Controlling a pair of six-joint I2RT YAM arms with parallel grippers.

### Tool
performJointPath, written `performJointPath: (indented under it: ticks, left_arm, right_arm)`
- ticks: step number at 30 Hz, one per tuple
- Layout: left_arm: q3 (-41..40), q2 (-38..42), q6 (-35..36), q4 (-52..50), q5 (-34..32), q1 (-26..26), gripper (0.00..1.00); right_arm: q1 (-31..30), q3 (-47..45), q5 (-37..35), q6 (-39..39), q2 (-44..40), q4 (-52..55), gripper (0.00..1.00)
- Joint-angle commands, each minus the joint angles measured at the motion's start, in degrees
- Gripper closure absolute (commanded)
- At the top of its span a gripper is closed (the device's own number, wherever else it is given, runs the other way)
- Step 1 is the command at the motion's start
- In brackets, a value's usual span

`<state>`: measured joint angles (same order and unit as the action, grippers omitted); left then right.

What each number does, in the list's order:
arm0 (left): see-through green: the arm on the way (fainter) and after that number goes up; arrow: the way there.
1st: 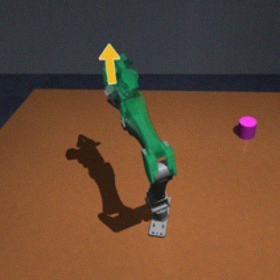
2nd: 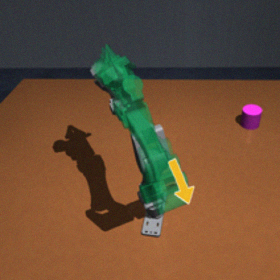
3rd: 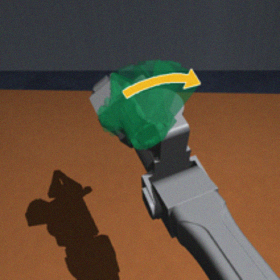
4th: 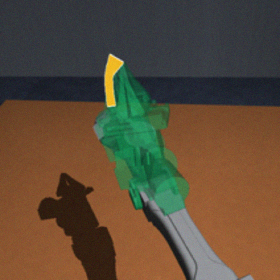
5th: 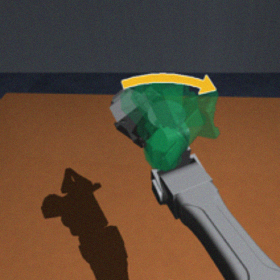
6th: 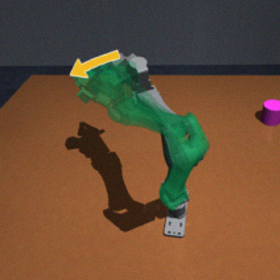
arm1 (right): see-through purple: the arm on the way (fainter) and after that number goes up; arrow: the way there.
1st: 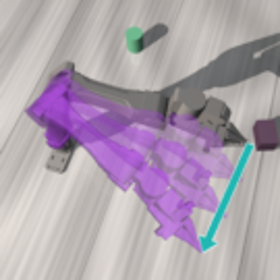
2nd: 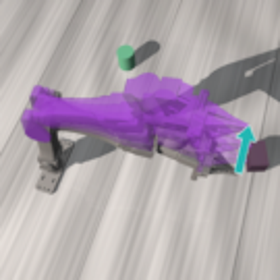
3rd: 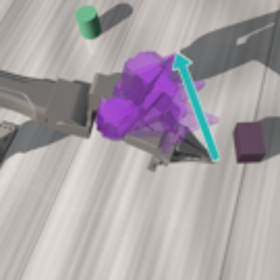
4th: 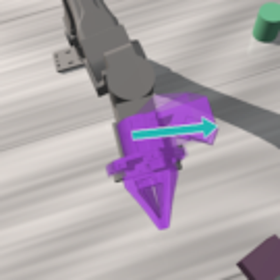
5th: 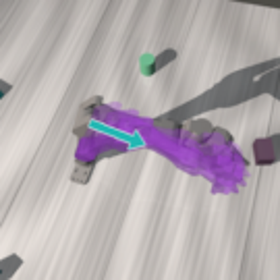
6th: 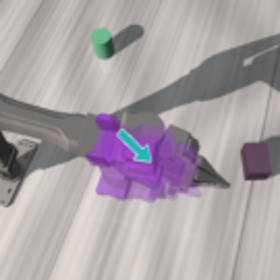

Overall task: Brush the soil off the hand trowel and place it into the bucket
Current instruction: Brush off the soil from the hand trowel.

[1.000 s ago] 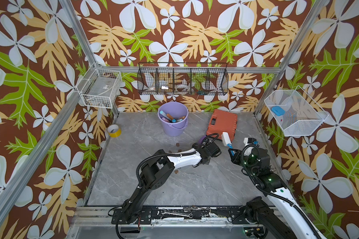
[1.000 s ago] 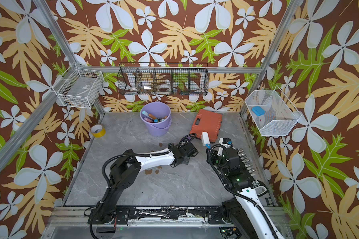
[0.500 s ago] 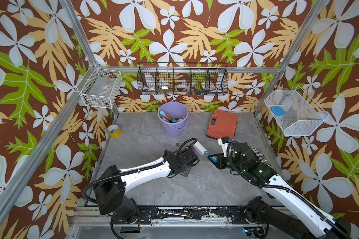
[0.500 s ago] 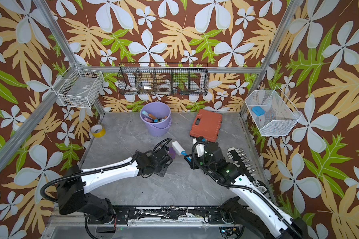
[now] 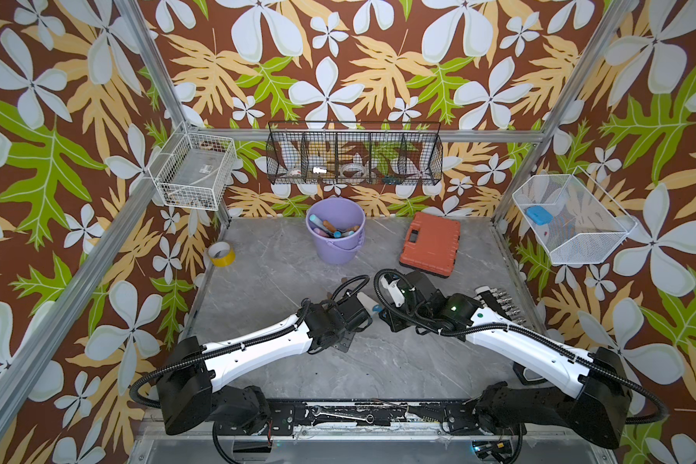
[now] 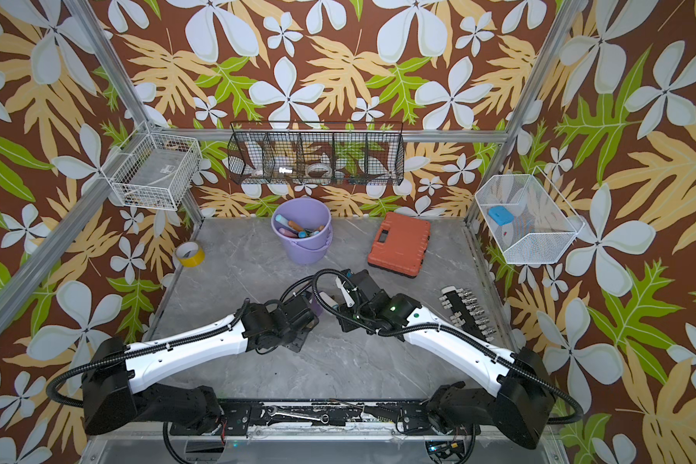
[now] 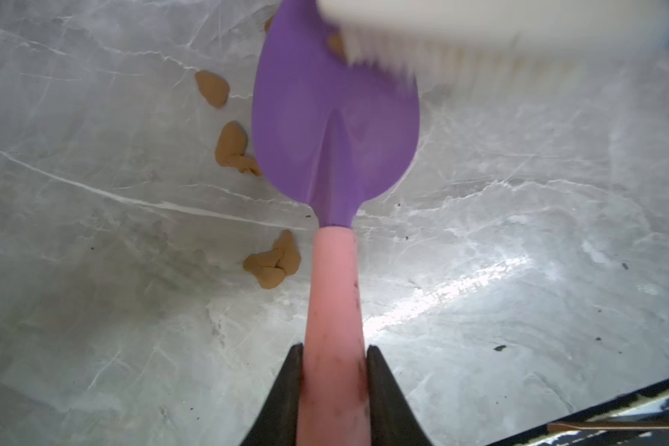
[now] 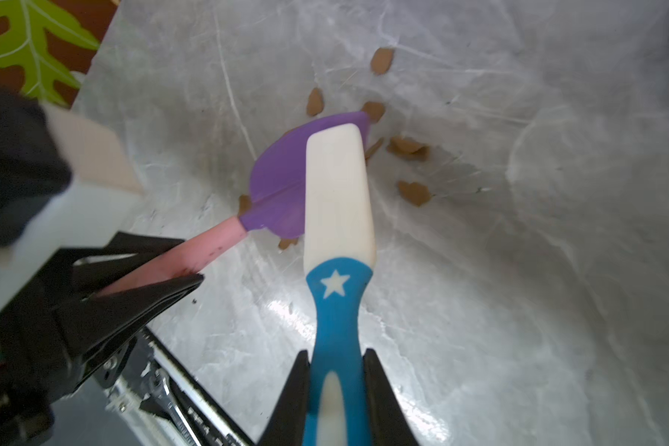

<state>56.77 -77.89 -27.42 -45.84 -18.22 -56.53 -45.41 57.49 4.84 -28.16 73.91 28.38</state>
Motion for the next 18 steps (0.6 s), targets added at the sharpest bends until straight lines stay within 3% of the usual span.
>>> performJointPath:
  ticks: [1, 9, 12, 15, 18]
  left_arm:
    - [-0.5, 0.6, -1.6, -2.6, -3.2, 0.1, 1.0]
    - [0.0, 2.3, -2.5, -2.5, -2.7, 0.1, 1.0]
    - [0.1, 2.7, -2.4, -2.3, -1.7, 0.1, 1.0]
    - [-0.2, 2.7, -2.2, -2.4, -2.0, 0.1, 1.0]
    - [0.1, 2.3, -2.4, -2.4, -2.0, 0.1, 1.0]
  right_arm:
    - [-1.6, 1.2, 0.3, 0.8, -0.8, -3.0, 1.0]
    - [-7.2, 1.9, 7.6, 0.6, 7.4, -5.8, 1.0]
    - [-4.2, -0.9, 3.6, 1.3, 8.3, -6.2, 1.0]
    - [0.3, -3.9, 4.7, 0.4, 5.0, -10.0, 1.0]
    - [-0.5, -3.6, 7.6, -0.8, 2.2, -13.3, 1.0]
